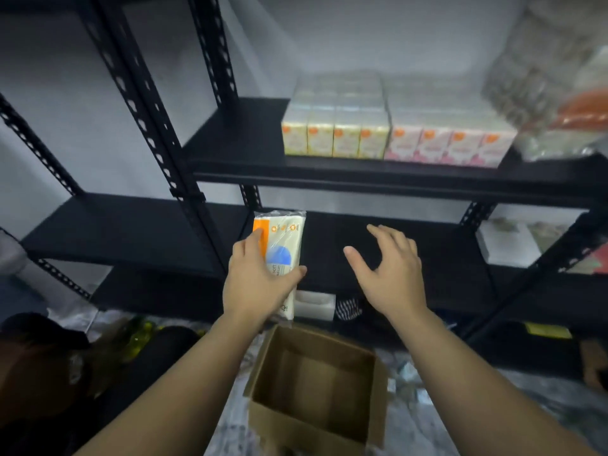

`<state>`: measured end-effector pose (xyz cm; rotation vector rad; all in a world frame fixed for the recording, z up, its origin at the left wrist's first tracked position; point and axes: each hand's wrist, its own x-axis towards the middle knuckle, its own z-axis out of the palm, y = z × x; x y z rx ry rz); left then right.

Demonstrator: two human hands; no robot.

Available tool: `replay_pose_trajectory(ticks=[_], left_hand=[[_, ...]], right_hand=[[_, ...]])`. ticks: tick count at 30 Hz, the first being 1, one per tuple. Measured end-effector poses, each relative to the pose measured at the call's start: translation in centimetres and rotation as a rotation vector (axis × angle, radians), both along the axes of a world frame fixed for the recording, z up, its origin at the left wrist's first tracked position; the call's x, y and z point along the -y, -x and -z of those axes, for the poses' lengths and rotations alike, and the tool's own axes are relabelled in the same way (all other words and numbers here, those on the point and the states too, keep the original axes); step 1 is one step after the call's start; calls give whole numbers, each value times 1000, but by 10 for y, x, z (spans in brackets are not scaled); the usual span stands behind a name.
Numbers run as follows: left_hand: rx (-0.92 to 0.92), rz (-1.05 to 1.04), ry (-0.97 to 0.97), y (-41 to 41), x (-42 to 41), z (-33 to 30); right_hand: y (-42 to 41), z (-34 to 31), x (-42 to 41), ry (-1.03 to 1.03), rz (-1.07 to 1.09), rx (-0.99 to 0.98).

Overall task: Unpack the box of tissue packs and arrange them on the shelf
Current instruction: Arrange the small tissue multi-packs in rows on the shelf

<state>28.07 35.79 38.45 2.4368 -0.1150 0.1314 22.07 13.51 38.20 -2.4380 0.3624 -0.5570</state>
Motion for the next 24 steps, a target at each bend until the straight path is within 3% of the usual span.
replay_pose_trajectory(ticks=[4,10,17,24], left_hand=[[91,-18,25,-32,-8,-40],[142,33,46,-103,-23,-90],[107,72,-59,-201,-35,-123],[59,189,-228,-278,-28,-124]], right_hand=[[-35,-34,-1,-62,-116,206],[-116,-76,-11,18,-90,318],[-213,-99,-6,342,82,247],[-245,-67,5,517,125,164]])
